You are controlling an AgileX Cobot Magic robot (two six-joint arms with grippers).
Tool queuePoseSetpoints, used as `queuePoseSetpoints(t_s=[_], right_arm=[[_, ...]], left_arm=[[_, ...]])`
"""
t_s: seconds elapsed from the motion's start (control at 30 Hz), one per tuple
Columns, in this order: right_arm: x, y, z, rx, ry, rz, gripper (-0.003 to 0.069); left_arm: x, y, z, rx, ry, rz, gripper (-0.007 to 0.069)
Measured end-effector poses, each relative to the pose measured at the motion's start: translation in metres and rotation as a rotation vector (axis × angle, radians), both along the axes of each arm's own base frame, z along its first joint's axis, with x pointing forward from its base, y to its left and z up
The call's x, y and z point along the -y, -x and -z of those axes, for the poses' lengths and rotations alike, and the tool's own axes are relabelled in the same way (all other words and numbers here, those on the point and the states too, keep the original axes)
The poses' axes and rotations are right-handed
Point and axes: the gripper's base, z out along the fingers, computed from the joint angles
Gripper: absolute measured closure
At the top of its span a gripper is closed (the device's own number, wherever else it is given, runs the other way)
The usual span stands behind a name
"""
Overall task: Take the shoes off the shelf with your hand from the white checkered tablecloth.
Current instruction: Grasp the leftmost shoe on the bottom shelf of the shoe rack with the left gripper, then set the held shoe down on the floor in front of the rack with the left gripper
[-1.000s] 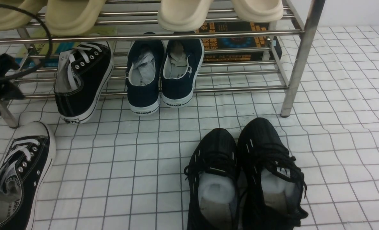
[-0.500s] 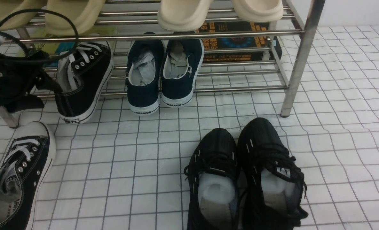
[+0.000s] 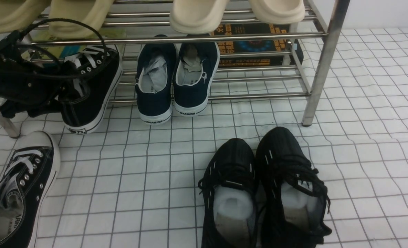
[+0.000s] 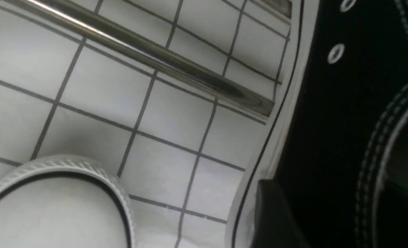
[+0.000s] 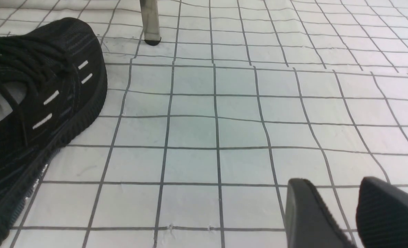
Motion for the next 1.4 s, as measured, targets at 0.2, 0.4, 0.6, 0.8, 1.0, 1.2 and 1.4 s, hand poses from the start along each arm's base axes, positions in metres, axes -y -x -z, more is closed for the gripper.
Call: queuePoseSetpoints(t_s=[0.2, 0.4, 0.6, 0.8, 1.0, 1.2, 1.4], right_arm=[[0.000, 0.000, 0.000, 0.000, -0.001, 0.000, 0.0420], [0.000, 0.000, 0.000, 0.000, -0.001, 0.000, 0.0420], [0.000, 0.000, 0.000, 0.000, -0.001, 0.000, 0.0420], [0.000, 0.000, 0.000, 0.000, -0.001, 0.000, 0.0420], [0.000, 0.000, 0.000, 0.000, -0.001, 0.000, 0.0420], [0.000, 0.000, 0.000, 0.000, -0.001, 0.000, 0.0420], [0.000, 0.000, 0.000, 0.000, 0.000, 0.000, 0.0420]], left_arm=[[-0.003, 0.000, 0.002, -0.007, -0.072, 0.032, 0.0559], [0.000, 0.016, -0.014, -0.054, -0.074, 0.085, 0.0606], [0.002, 0.071, -0.073, -0.111, -0.153, 0.102, 0.0606], [-0.004, 0.121, -0.091, -0.267, -0.212, -0.004, 0.0606], [-0.002, 0.149, -0.061, -0.370, -0.173, -0.068, 0.0606], [0.000, 0.154, -0.036, -0.388, -0.142, -0.095, 0.0606], [0.000, 0.145, -0.031, -0.342, -0.118, -0.118, 0.0606]])
